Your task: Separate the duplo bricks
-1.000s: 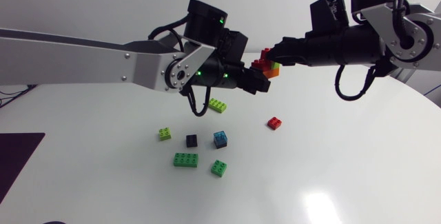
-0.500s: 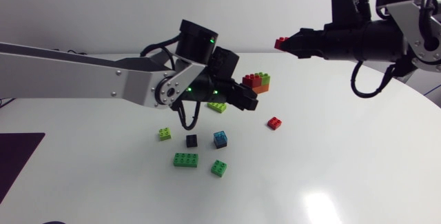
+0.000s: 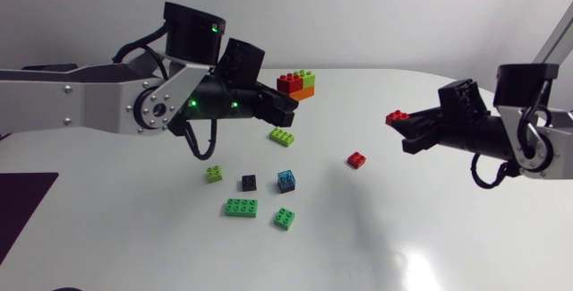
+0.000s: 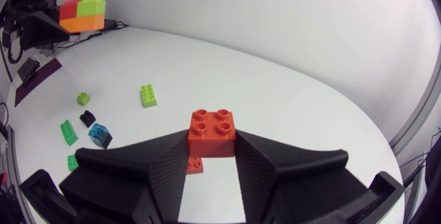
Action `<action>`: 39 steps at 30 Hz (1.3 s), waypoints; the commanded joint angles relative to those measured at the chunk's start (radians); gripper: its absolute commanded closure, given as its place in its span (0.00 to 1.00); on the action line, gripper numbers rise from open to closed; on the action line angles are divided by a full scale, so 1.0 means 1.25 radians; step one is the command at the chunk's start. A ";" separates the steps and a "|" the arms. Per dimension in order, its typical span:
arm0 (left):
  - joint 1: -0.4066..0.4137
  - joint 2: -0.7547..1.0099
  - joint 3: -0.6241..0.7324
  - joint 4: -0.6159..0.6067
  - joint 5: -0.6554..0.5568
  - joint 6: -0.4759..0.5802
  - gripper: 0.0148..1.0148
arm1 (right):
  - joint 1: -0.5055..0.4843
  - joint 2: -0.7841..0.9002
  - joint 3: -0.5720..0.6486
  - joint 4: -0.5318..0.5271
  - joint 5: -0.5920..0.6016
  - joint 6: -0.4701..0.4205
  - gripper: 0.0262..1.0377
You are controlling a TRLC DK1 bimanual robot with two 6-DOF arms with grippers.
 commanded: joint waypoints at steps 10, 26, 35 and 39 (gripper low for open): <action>-0.002 -0.054 -0.065 0.011 0.001 0.028 0.65 | -0.027 0.273 -0.067 0.219 -0.010 -0.057 0.71; 0.001 -0.048 -0.069 0.023 0.001 0.030 0.65 | -0.014 0.439 -0.048 0.334 0.004 -0.050 0.71; 0.006 -0.045 -0.069 0.022 0.001 0.033 0.65 | 0.002 0.460 -0.056 0.366 0.008 -0.051 0.63; 0.005 -0.040 -0.062 0.021 0.001 0.033 0.65 | 0.001 0.402 -0.078 0.352 0.007 -0.056 0.24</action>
